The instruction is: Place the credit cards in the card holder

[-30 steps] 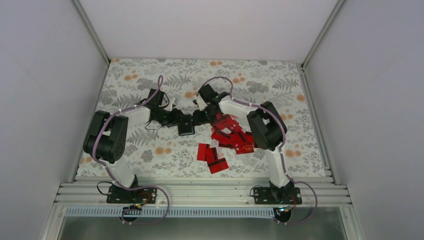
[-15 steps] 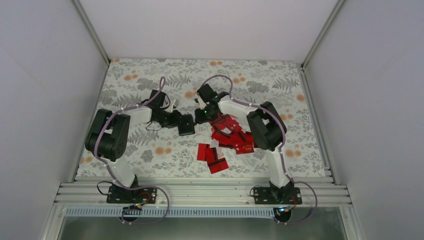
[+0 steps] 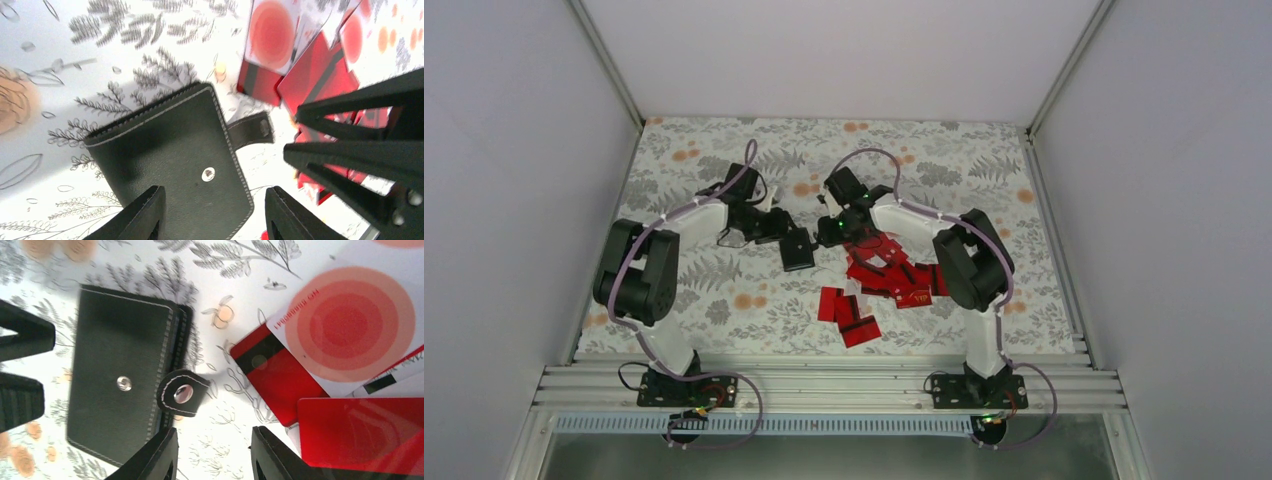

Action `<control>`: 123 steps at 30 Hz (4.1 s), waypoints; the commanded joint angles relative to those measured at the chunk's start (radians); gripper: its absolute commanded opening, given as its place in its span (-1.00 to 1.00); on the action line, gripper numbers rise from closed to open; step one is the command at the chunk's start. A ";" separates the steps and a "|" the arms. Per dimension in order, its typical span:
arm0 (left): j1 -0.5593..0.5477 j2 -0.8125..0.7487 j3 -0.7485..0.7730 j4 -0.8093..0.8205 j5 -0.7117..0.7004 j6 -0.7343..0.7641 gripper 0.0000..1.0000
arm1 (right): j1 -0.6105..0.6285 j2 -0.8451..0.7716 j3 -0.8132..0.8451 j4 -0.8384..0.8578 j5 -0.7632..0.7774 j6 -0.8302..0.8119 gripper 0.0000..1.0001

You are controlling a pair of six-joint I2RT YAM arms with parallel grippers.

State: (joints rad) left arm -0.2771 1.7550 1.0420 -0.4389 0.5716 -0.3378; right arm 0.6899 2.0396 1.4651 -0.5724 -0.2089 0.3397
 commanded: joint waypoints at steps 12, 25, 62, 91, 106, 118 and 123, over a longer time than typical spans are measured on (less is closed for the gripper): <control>0.003 -0.087 -0.062 -0.107 -0.065 0.079 -0.07 | -0.107 -0.077 0.000 0.100 -0.301 0.073 -0.24; 0.001 -0.001 -0.073 -0.005 0.007 0.052 -0.23 | -0.128 0.053 0.000 0.136 -0.457 0.119 -0.46; -0.006 0.139 0.032 -0.045 -0.029 0.089 -0.32 | -0.119 0.229 0.099 0.152 -0.706 0.061 -0.52; -0.008 0.147 0.084 -0.080 -0.116 0.096 -0.29 | -0.115 0.211 0.233 0.049 -0.553 0.089 -0.67; -0.008 0.168 0.097 -0.086 -0.098 0.108 -0.29 | -0.085 0.208 0.163 0.063 -0.536 0.082 -0.73; -0.010 0.180 0.115 -0.091 -0.089 0.108 -0.29 | -0.076 0.212 0.154 0.078 -0.540 0.101 -0.74; -0.012 0.184 0.120 -0.092 -0.084 0.109 -0.29 | -0.066 0.224 0.148 0.080 -0.541 0.104 -0.74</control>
State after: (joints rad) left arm -0.2882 1.8858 1.1450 -0.6468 0.5583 -0.2535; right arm 0.6029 2.2448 1.6287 -0.5121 -0.7364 0.4374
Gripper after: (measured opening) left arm 0.354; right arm 0.134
